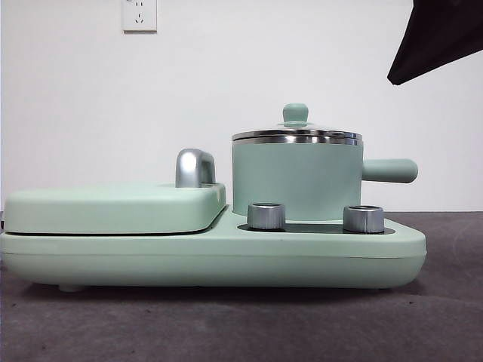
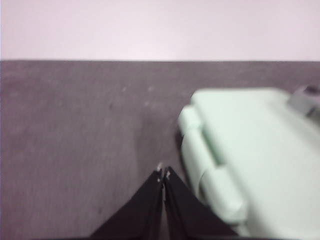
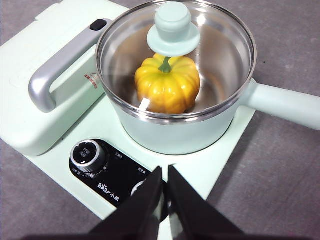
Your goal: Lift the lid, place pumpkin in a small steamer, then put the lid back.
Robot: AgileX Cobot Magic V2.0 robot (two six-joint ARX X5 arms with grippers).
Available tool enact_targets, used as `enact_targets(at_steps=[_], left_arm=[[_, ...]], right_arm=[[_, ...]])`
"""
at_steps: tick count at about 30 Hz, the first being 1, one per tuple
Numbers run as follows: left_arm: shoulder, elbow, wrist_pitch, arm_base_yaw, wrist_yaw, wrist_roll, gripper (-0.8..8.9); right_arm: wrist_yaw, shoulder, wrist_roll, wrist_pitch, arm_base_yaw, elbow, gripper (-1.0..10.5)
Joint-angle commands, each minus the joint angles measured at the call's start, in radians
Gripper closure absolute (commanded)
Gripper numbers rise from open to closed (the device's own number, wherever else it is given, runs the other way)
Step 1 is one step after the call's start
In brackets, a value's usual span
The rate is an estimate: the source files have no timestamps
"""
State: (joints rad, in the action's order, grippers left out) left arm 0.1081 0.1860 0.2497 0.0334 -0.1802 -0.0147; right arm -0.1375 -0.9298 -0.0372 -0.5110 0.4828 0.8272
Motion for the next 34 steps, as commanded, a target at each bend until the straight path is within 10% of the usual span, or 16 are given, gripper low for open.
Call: enact_targets(at_steps=[1, 25, 34], left_arm=[[-0.075, -0.097, -0.035, 0.015, 0.005, -0.023, 8.07], [-0.104, -0.173, -0.115, 0.023, 0.004, -0.069, 8.07], [-0.104, -0.173, -0.114, 0.023, 0.004, -0.069, 8.07]], right_arm=[[0.000, -0.003, -0.004, 0.010, 0.006, 0.005, 9.3], [0.007, -0.002, -0.003, 0.010, 0.006, 0.005, 9.3], [0.149, 0.236, 0.159, 0.058, -0.122, -0.111, 9.3]])
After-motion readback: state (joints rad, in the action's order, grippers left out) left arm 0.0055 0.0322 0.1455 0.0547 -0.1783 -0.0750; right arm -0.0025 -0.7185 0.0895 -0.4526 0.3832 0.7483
